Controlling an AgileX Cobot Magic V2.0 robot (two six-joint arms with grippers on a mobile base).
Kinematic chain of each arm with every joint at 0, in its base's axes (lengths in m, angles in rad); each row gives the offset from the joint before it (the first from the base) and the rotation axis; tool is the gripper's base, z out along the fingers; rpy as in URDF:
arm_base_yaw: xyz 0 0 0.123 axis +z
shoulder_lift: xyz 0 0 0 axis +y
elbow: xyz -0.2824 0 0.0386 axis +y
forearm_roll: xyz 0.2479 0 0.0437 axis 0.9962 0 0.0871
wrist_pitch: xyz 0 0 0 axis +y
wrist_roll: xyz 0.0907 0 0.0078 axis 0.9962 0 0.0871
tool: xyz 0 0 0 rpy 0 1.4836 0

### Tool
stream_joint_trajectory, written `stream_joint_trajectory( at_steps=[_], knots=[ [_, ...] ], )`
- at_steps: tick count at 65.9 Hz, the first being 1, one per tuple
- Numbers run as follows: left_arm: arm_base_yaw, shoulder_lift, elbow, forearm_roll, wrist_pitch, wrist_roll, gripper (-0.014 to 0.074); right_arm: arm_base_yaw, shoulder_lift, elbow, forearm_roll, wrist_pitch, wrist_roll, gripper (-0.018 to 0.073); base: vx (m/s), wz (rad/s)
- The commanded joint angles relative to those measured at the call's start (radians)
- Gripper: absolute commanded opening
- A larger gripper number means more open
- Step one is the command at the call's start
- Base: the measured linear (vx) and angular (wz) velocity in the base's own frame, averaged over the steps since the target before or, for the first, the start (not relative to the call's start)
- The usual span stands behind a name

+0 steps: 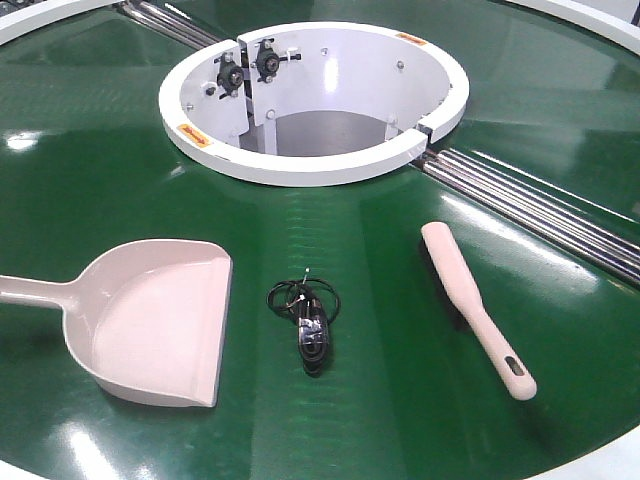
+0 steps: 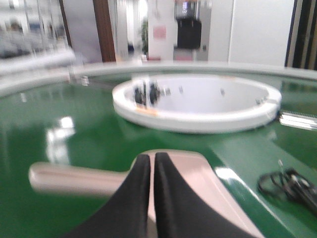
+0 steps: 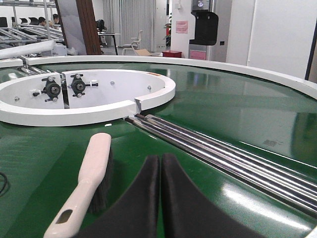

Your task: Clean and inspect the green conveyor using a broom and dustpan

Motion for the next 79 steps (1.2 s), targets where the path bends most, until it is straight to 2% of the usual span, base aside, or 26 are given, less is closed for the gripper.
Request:
stream_joint_trajectory(
  at_steps=[1, 6, 12, 16, 27, 45, 51, 79],
  knots=[
    [0.0, -0.014, -0.012, 0.018, -0.207, 0.026, -0.0006, -0.005, -0.01, 0.003, 0.001, -0.071, 0.0, -0.0008, 0.0, 0.0],
    [0.0, -0.011, -0.06, 0.018, -0.208, 0.007, -0.0006, -0.005, -0.01, 0.003, 0.001, -0.071, 0.0, -0.0008, 0.0, 0.0],
    [0.0, 0.021, -0.141, 0.018, -0.156, 0.0, -0.0006, -0.005, -0.01, 0.003, 0.001, -0.071, 0.0, -0.0008, 0.0, 0.0],
    [0.0, 0.077, -0.207, 0.018, -0.082, 0.0, -0.0006, -0.005, -0.01, 0.003, 0.001, -0.071, 0.0, -0.0008, 0.0, 0.0],
    [0.0, 0.285, -0.4, 0.018, 0.214, -0.001, -0.0006, -0.005, -0.01, 0.003, 0.001, -0.071, 0.0, -0.0008, 0.0, 0.0],
    [0.0, 0.544, -0.599, 0.013, 0.44, -0.007, -0.0006, -0.005, -0.01, 0.003, 0.001, -0.071, 0.0, -0.0008, 0.0, 0.0],
    [0.0, 0.583, -0.606, -0.007, 0.445, -0.007, -0.0006, -0.005, -0.01, 0.003, 0.001, -0.071, 0.0, -0.0008, 0.0, 0.0],
    [0.0, 0.682, -0.606, 0.006, 0.449, -0.006, 0.0025, -0.005, -0.01, 0.003, 0.001, -0.071, 0.0, -0.0008, 0.0, 0.0]
  ],
)
